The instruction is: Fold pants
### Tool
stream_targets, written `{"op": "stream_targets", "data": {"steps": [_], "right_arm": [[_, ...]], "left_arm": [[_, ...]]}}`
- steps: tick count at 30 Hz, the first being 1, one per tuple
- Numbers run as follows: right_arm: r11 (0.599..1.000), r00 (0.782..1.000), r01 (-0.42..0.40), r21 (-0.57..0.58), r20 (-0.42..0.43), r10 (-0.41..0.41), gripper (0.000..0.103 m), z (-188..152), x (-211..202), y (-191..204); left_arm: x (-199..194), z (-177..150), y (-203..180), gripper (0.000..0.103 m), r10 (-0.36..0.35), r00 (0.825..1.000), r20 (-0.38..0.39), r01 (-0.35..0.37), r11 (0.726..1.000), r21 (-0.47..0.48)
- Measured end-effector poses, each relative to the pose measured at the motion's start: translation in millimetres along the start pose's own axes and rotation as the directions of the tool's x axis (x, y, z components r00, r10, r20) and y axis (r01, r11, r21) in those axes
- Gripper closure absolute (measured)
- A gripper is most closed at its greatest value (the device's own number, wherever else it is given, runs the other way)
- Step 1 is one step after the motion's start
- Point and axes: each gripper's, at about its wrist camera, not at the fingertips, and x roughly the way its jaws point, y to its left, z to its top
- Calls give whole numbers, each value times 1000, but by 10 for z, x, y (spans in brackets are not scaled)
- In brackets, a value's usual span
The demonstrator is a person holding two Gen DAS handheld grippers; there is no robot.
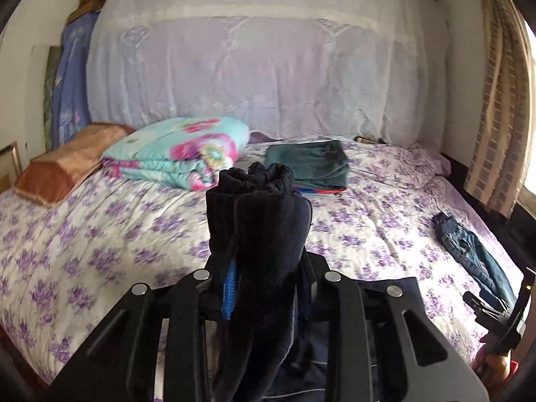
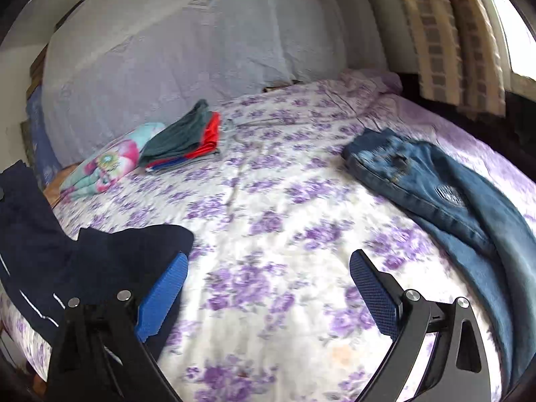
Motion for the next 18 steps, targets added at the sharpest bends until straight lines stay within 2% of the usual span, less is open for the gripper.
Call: {"op": "stream_targets", "data": {"steps": [3, 5, 7, 8, 9, 10, 11, 12, 13, 15, 16, 18], "right_arm": [[988, 989, -75, 138, -119, 92, 5, -93, 239, -216], [974, 984, -139, 177, -84, 156, 5, -124, 186, -291], [960, 978, -181, 213, -64, 198, 5, -158, 159, -337], [954, 975, -197, 227, -58, 215, 5, -161, 159, -360], [949, 972, -210, 234, -53, 229, 5, -158, 159, -372], [946, 970, -220, 239, -47, 238, 5, -160, 122, -377], [943, 968, -229, 242, -44, 246, 5, -151, 134, -385], [941, 967, -235, 244, -42, 252, 5, -148, 136, -392], [939, 966, -240, 246, -40, 257, 5, -144, 137, -395], [937, 963, -248, 248, -38, 265, 5, -140, 135, -400], [936, 963, -251, 248, -38, 268, 5, -140, 138, -398], [935, 963, -252, 248, -35, 269, 5, -155, 117, -385]], "left_arm": [[66, -84, -751, 76, -47, 999, 25, 42, 986, 160], [170, -291, -1233, 76, -66, 998, 7, 61, 961, 271], [391, -634, -1705, 74, -54, 997, -60, 73, 921, 382], [498, -808, -1862, 69, -33, 995, -97, 72, 903, 425], [630, -1029, -2001, 67, -12, 986, -167, 89, 884, 458], [712, -1190, -2062, 62, -1, 973, -229, 111, 876, 469], [738, -1315, -2089, 57, 2, 966, -258, 125, 870, 477], [692, -1409, -2112, 53, -1, 971, -238, 122, 861, 494], [608, -1455, -2100, 44, -20, 975, -220, 131, 855, 502], [428, -1417, -2074, 27, -108, 965, -237, 214, 848, 485], [338, -1379, -2024, 14, -153, 958, -242, 254, 847, 466], [198, -1285, -1943, 12, -167, 966, -197, 240, 864, 442]]}}
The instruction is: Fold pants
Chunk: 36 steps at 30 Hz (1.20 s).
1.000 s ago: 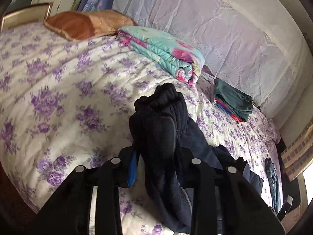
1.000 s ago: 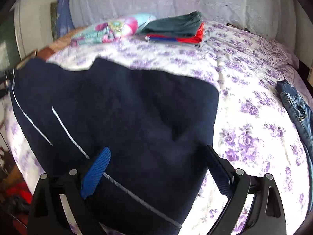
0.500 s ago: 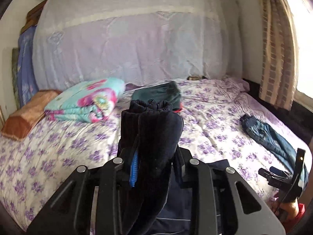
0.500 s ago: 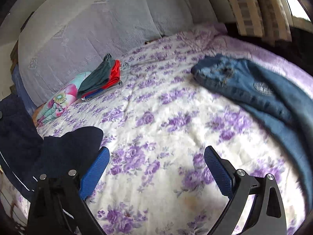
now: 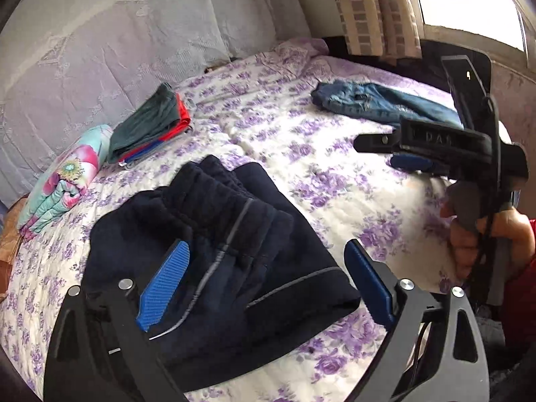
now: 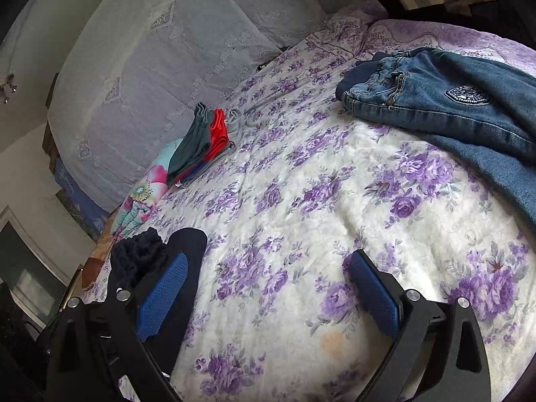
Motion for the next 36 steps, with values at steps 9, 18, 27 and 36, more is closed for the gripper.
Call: {"op": "stream_targets", "data": {"steps": [9, 18, 27, 36], "right_arm": [[959, 968, -252, -133, -44, 249, 7, -116, -33, 658], [920, 964, -177, -348, -249, 92, 45, -500, 735, 1487], [922, 954, -234, -308, -256, 156, 72, -558, 225, 1295], [948, 983, -159, -276, -132, 127, 43, -105, 118, 1130]], "left_arm": [[49, 108, 1256, 11, -25, 998, -49, 3, 915, -404], [224, -189, 1391, 11, -18, 992, -128, -38, 905, -423], [34, -108, 1168, 5, -4, 999, -50, -13, 945, -327], [474, -382, 907, 5, -37, 983, -181, -16, 959, -282]]}}
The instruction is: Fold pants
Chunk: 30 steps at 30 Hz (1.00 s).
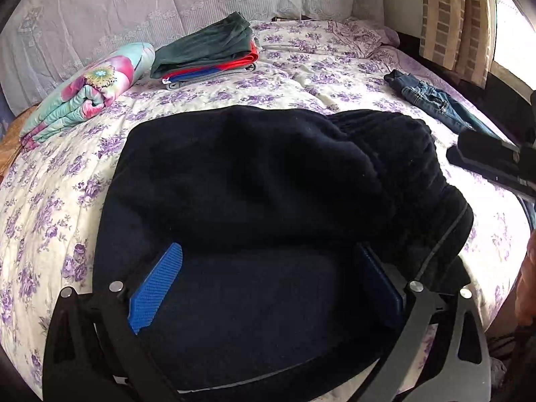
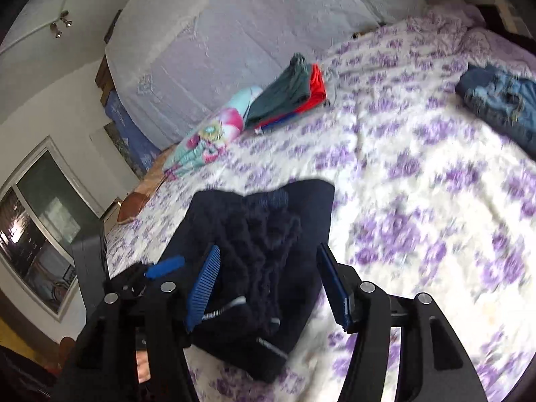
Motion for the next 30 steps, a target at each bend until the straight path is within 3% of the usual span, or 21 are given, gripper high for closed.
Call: {"op": "stream_targets", "data": {"steps": [3, 6, 10, 12, 14, 16, 19, 23, 27, 30], "right_arm": [[979, 987, 159, -126, 14, -159, 43, 206, 168, 54], [981, 988, 126, -147, -68, -137, 44, 226, 356, 15], [983, 988, 82, -167, -118, -102, 44, 260, 428, 34], [982, 992, 68, -174, -95, -86, 44, 328, 376, 76], [973, 992, 83, -217, -80, -102, 44, 380, 329, 174], [962, 985, 86, -260, -122, -121, 44, 316, 399, 239], [938, 967, 165, -305, -136, -214, 45, 170, 552, 227], [951, 960, 161, -262, -183, -213, 45, 230, 894, 108], [974, 969, 115, -197, -193, -154, 35, 294, 1035, -46], [966, 969, 208, -155, -103, -226, 38, 265, 795, -91]], "left_arm": [[-116, 32, 47, 5, -66, 998, 16, 66, 997, -42], [-239, 45, -8, 5, -94, 994, 63, 95, 995, -15], [1, -35, -152, 4, -79, 997, 15, 79, 997, 25], [-2, -80, -199, 4, -60, 997, 49, 58, 997, 42], [-1, -68, -185, 4, -70, 997, 38, 69, 997, 37], [1, -71, -185, 4, -71, 997, 40, 70, 997, 38], [-5, -112, -209, 4, -62, 997, 52, 60, 997, 52], [2, -117, -220, 4, -53, 997, 56, 50, 997, 55], [14, -96, -176, 4, -64, 997, 45, 63, 997, 34], [-3, -111, -176, 4, -63, 997, 47, 61, 997, 43]]}}
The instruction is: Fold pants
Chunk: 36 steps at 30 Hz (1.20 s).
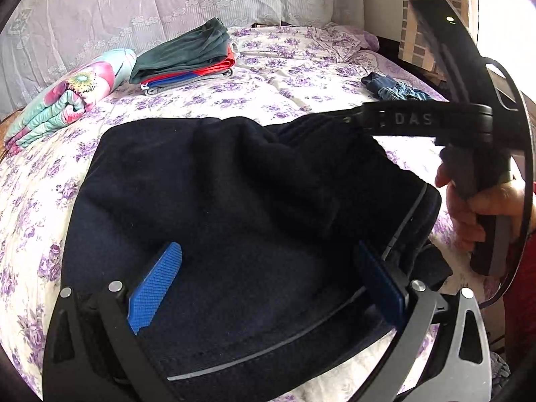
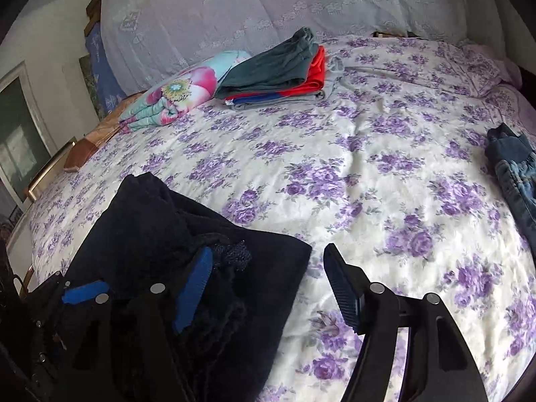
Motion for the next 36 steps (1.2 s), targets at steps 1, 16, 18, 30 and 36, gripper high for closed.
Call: {"op": "stream_targets", "data": {"steps": [1, 16, 18, 30, 36], "right_arm": [[1000, 999, 15, 23, 40, -16, 38, -8, -152, -36], [1000, 999, 8, 26, 38, -9, 19, -215, -52, 158], [999, 995, 44, 25, 93, -46, 22, -188, -217, 173], [991, 993, -111, 72, -30, 113, 11, -470, -5, 225], [988, 987, -133, 78, 97, 126, 10, -475, -389, 204]], "left_arm": [[-29, 1, 7, 4, -3, 1000, 0, 3, 1000, -4], [-22, -63, 430, 4, 148, 989, -6, -149, 987, -59], [-74, -19, 435, 5, 143, 990, -12, -143, 988, -64], [24, -121, 1150, 4, 14, 997, -79, -40, 941, -335], [-94, -154, 1054, 4, 96, 994, -43, -104, 950, -295]]}}
